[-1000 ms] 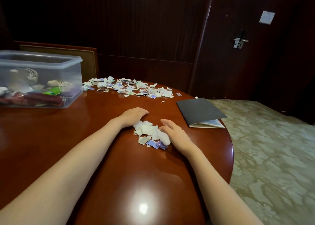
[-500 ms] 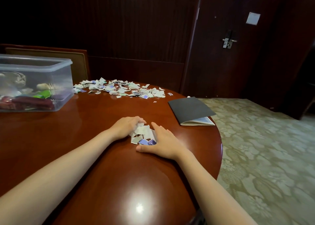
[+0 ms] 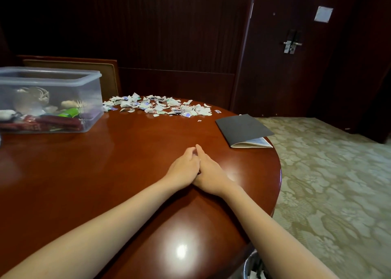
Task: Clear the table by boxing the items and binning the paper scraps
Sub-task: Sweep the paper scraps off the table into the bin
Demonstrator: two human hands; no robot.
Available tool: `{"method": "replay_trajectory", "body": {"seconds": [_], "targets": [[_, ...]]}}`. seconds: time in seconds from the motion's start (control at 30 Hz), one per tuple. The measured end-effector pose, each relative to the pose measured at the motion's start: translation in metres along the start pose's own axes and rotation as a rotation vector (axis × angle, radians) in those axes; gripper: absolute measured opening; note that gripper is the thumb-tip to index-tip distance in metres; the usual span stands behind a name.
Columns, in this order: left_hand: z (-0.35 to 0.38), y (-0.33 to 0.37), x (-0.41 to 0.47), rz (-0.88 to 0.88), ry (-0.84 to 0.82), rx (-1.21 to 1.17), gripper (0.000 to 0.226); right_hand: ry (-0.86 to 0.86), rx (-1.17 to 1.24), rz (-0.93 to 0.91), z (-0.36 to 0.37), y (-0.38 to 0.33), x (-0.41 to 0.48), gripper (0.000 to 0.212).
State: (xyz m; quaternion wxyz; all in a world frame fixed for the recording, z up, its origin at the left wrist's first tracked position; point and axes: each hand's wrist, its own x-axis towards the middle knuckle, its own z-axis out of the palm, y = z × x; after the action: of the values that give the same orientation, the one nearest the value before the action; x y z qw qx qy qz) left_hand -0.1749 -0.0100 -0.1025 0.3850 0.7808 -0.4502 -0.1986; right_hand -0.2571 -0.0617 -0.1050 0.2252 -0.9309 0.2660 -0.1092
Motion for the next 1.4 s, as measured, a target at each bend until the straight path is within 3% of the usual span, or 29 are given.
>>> {"method": "replay_trajectory", "body": {"seconds": [0.13, 0.33, 0.53, 0.63, 0.7, 0.83, 0.93, 1.03, 1.27, 1.4], "targets": [[0.005, 0.006, -0.005, -0.077, 0.048, -0.278, 0.044, 0.081, 0.043, 0.054, 0.006, -0.004, -0.003, 0.072], [0.005, 0.011, -0.004, -0.151, 0.009, -0.549, 0.047, 0.274, -0.209, 0.094, 0.012, -0.010, -0.001, 0.042], [0.005, 0.024, -0.009, -0.167, -0.024, -0.691, 0.040, 0.299, 0.002, 0.118, 0.001, -0.010, -0.004, 0.033], [-0.006, 0.024, -0.010, -0.149, -0.062, -0.691, 0.042, 0.348, 0.167, 0.146, -0.003, -0.006, -0.004, 0.011], [-0.014, 0.020, -0.010, -0.178, -0.072, -0.677, 0.046, 0.421, 0.324, 0.170, -0.004, -0.001, -0.002, 0.014], [-0.022, 0.005, -0.017, -0.110, -0.171, -0.454, 0.054, 0.530, 0.441, 0.252, -0.013, 0.009, 0.001, 0.026], [-0.023, 0.005, -0.025, 0.082, -0.290, -0.007, 0.056, 0.554, 0.498, 0.314, -0.017, 0.017, 0.003, 0.023], [-0.018, 0.011, -0.032, 0.213, -0.300, 0.360, 0.059, 0.567, 0.577, 0.372, -0.018, 0.021, 0.004, 0.028], [-0.011, 0.033, -0.024, 0.242, -0.273, 0.485, 0.039, 0.593, 0.675, 0.416, -0.018, 0.026, 0.000, 0.017], [-0.009, 0.040, -0.022, 0.236, -0.308, 0.485, 0.014, 0.615, 0.736, 0.432, -0.018, 0.027, -0.003, 0.020]]}}
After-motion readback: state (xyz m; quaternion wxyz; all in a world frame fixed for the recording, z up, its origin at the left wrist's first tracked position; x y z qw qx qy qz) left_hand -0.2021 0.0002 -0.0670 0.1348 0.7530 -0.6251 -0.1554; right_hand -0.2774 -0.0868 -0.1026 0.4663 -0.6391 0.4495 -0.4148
